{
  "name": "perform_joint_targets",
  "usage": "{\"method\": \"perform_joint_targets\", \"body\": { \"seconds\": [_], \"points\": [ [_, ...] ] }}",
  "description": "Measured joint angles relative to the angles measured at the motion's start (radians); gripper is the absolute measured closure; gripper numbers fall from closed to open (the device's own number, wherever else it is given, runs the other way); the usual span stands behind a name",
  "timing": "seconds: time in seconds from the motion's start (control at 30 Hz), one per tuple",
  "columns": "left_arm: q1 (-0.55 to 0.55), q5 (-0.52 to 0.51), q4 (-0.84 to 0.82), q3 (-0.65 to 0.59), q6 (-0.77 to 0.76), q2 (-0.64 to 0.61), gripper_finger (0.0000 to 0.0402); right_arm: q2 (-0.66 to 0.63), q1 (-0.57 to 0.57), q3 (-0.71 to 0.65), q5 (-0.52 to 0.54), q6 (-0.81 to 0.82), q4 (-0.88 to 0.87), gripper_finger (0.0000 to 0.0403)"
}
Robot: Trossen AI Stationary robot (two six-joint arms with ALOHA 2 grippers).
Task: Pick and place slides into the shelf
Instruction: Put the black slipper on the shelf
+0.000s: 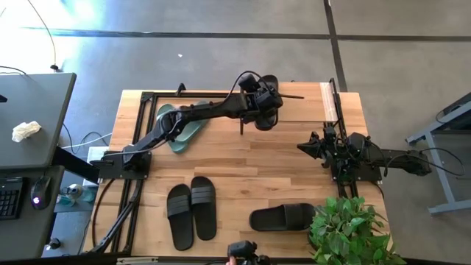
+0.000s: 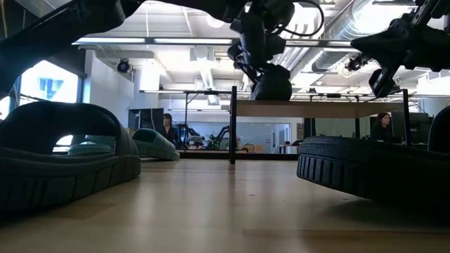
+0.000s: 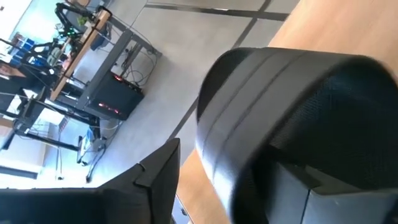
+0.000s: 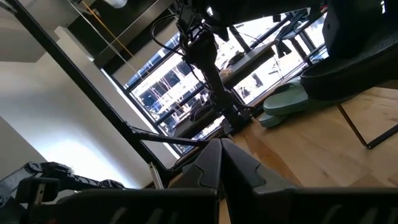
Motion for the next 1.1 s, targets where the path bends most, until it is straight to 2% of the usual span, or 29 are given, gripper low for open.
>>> {"method": "perform_joint_targets", "body": {
  "seconds": [0.47, 0.67, 0.73, 0.9, 1.0, 1.1],
  "points": [
    [-0.049, -0.008, -0.059, 0.001, 0.002, -0.035, 0.0211, 0.000, 0.000, 0.000, 0.000, 0.000, -0.005, 0.0402],
    [-0.092, 0.022, -0.199, 0.000, 0.002, -0.100, 0.0211, 0.000, 0.000, 0.000, 0.000, 0.000, -0.015, 0.0402],
    [-0.124, 0.080, -0.240, 0.001, 0.001, -0.127, 0.0211, 0.000, 0.000, 0.000, 0.000, 0.000, -0.017, 0.0402],
    [-0.194, 0.345, -0.399, 0.000, 0.043, -0.229, 0.0211, 0.000, 0.000, 0.000, 0.000, 0.000, -0.018, 0.0402],
    [-0.228, 0.576, -0.471, 0.001, 0.115, -0.288, 0.0211, 0.000, 0.000, 0.000, -0.001, 0.000, -0.018, 0.0402],
    [-0.243, 0.910, -0.509, 0.000, 0.133, -0.341, 0.0211, 0.000, 0.000, 0.000, -0.007, 0.000, -0.018, 0.0402]
  ]
}}
